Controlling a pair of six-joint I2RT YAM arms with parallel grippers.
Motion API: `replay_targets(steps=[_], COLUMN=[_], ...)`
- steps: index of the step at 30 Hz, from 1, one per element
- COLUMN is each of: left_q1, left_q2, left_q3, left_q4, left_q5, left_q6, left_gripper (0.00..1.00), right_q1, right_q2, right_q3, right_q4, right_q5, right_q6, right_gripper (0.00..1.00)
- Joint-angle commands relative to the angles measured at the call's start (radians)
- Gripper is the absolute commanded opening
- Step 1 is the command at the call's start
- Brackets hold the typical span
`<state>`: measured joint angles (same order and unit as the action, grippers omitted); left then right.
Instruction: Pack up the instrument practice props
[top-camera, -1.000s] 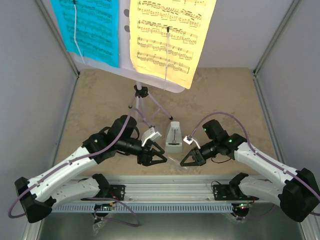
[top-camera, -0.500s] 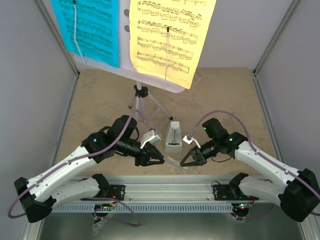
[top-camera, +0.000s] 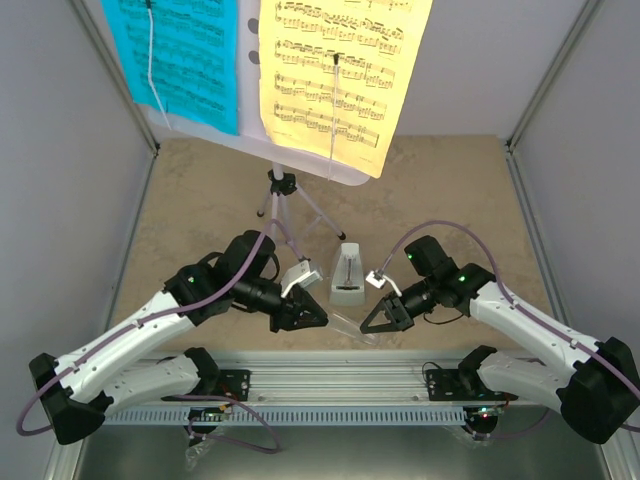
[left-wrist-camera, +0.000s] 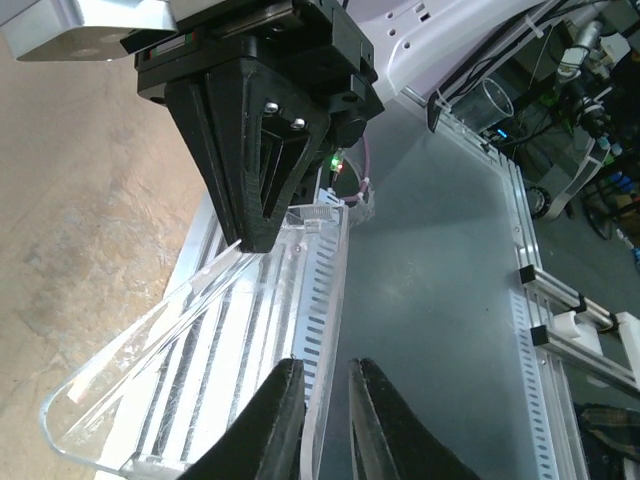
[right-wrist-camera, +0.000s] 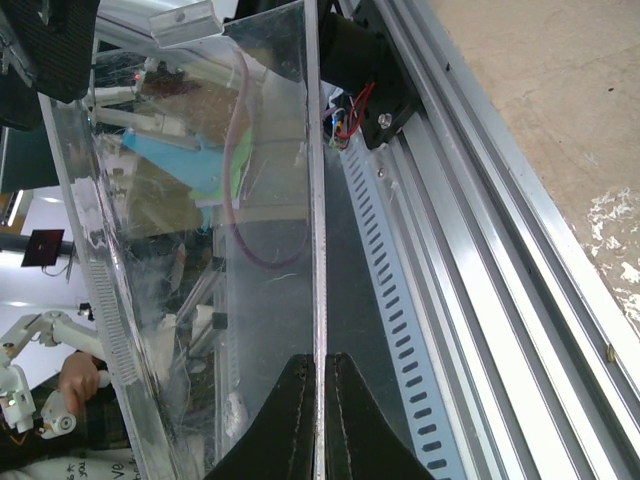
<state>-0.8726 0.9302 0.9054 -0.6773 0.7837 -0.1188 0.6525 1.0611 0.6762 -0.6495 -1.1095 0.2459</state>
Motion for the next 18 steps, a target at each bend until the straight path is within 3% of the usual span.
replay_targets(steps=[1,8,12,14,18], left_q1=[-0.006,-0.006,-0.006,-0.006,-0.006], left_q2=[-0.002,-0.002,-0.004,-0.014,-0.077], left_q3=[0.026,0.026,0.025,0.023,-0.027], left_q4=[-0.011,-0.009,-0.002,0.023,0.191], left_q5=[0.014,0.023,0.015,0.009,-0.003], left_q6=[0.007,0.009,0.000,-0.017,-0.125], left_gripper=[0.13,0.00,0.00,0.00,0.00], right_q1=[0.001,0.001,0.001,-0.005,-0.062], right_q2=[-0.010,-0.012,-0.023,-0.038,-0.106], right_q3=[0.028,0.031,0.038,0.044,0.059], right_q4=[-0.007,-0.002,0.025,0.046,0.121], right_q5=[-0.018,-0.013,0.012,0.042,0.116], right_q6=[0.002,0.003,0.021,0.040,0.098], right_gripper=[0.00,0.01,0.03,0.17,0.62])
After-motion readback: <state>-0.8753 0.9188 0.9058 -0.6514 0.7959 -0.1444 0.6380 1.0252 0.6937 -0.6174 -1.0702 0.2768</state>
